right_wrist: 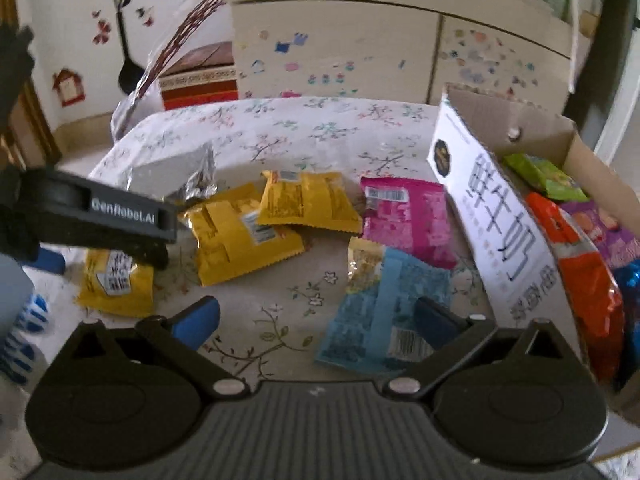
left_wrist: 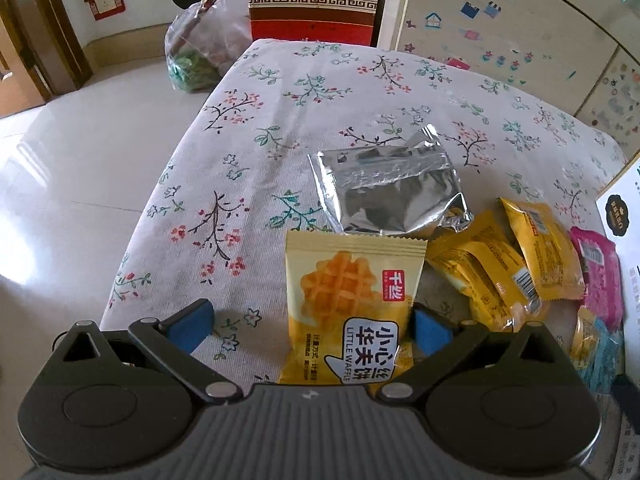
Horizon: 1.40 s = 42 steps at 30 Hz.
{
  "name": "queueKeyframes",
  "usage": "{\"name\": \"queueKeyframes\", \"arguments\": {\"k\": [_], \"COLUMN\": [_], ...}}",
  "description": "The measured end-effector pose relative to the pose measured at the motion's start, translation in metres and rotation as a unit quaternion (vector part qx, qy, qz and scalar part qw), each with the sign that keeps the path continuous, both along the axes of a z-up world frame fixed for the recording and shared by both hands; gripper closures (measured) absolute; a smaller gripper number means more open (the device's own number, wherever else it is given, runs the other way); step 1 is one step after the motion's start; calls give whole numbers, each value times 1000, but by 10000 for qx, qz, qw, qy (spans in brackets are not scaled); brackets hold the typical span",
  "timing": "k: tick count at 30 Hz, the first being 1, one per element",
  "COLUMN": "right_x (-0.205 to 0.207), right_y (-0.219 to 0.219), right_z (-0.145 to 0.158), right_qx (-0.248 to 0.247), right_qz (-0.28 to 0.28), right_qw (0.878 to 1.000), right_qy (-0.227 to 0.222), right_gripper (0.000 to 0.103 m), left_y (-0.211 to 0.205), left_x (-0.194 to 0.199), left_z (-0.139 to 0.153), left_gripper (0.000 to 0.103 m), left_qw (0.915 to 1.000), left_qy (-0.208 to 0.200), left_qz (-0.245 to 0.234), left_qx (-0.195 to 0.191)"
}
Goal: Organize snacks
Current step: 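Lower the left gripper onto the yellow waffle packet while the right gripper lowers onto the blue-and-yellow packet, then grasp and lift the yellow waffle packet with the left gripper while the right lifts the blue packet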
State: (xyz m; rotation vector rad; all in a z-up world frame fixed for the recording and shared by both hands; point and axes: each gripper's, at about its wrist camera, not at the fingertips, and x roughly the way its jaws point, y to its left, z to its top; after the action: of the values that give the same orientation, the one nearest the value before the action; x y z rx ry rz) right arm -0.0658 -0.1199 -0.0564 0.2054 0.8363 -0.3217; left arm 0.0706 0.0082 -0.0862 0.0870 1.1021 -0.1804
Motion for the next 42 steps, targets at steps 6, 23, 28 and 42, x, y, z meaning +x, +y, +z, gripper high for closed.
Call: {"name": "queueKeyframes", "arguments": {"k": [6,23,28,42], "right_x": [5,10,11,3], "right_y": [-11,-21,-21,-46], "right_z": [-6,-16,-9,0], "right_qx": [-65,398,457,1169], "right_qz": [-573,-481,-166,99], "right_qw": [9982,9978,9987,9931], "right_qy": [150,222,123,57], "right_gripper": [1,3,29,53], "left_y": [-2,-16,-18,-7], "left_x": [0,-11,-13,-26], "left_z": [0,-1,-2,13], "left_gripper": [0,0,0,40], "left_qw": [10000,9987,9989,9986], "left_qy": [44,46,64,-129], "left_qz": [-1,-502,-465,-360], "left_qx": [24,39,38,-371]}}
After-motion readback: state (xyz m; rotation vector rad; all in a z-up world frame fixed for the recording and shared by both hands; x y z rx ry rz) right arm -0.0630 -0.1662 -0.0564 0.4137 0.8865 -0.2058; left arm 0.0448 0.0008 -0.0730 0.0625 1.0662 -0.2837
